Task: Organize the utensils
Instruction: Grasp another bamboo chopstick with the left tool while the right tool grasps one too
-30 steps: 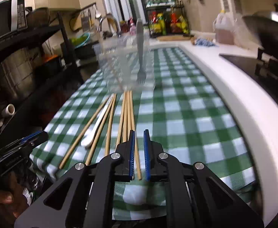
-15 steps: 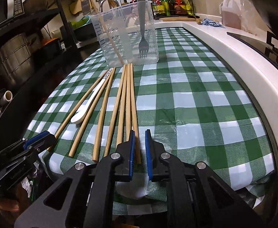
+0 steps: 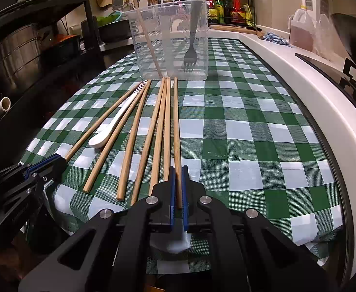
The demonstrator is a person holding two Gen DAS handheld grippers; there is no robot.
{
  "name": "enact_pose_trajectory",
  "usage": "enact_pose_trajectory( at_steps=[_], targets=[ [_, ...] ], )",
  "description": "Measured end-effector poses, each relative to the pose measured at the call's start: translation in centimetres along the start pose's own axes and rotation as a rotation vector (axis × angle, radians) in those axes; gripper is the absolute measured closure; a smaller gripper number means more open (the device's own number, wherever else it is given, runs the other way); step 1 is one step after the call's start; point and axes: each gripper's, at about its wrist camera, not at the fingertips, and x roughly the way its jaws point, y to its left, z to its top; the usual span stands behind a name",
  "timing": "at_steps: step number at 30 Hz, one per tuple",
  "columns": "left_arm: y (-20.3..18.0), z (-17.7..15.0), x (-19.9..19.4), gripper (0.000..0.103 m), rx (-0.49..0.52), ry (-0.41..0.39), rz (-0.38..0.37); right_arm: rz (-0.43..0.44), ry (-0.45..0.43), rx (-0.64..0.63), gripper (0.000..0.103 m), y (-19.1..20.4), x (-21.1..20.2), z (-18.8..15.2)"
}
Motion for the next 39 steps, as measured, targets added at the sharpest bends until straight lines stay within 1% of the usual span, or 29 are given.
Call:
enact_pose_trajectory(
  at_steps=[4, 9, 13, 24, 28, 34, 39],
  targets=[
    [0.4, 0.1, -0.1, 0.096, -0.005, 0.001, 0.015, -0.016, -0.006, 0.008, 0.098, 0.0, -0.2, 0.0],
    [2.0, 0.0, -0.3, 0.096, -0.042, -0.003, 0.043, -0.060, -0.001, 0.044, 0.098, -0.7, -0.4, -0.2],
    [1.8, -0.1, -0.3, 0.096, -0.024, -0.006, 0.055, -0.085, -0.004, 0.069, 0.097, -1.3, -0.5, -0.4],
    [1.4, -0.1, 0.0, 0.096, 0.003, -0.028, 0.066, -0.071, -0.015, 0.064, 0.096, -1.3, -0.5, -0.6],
    [1.5, 0.0, -0.1, 0.096, -0.002, -0.025, 0.059, -0.074, -0.011, 0.046, 0.098, -0.9, -0.5, -0.6],
    [1.5, -0.3, -0.4, 0.096, 0.000, -0.028, 0.055, -0.134, -0.010, 0.085, 0.098, -1.1, -1.2, -1.2],
    [1.3, -0.3, -0.3, 0.096, 0.004, -0.031, 0.063, -0.118, -0.013, 0.094, 0.097, -1.6, -1.1, -1.2]
  ],
)
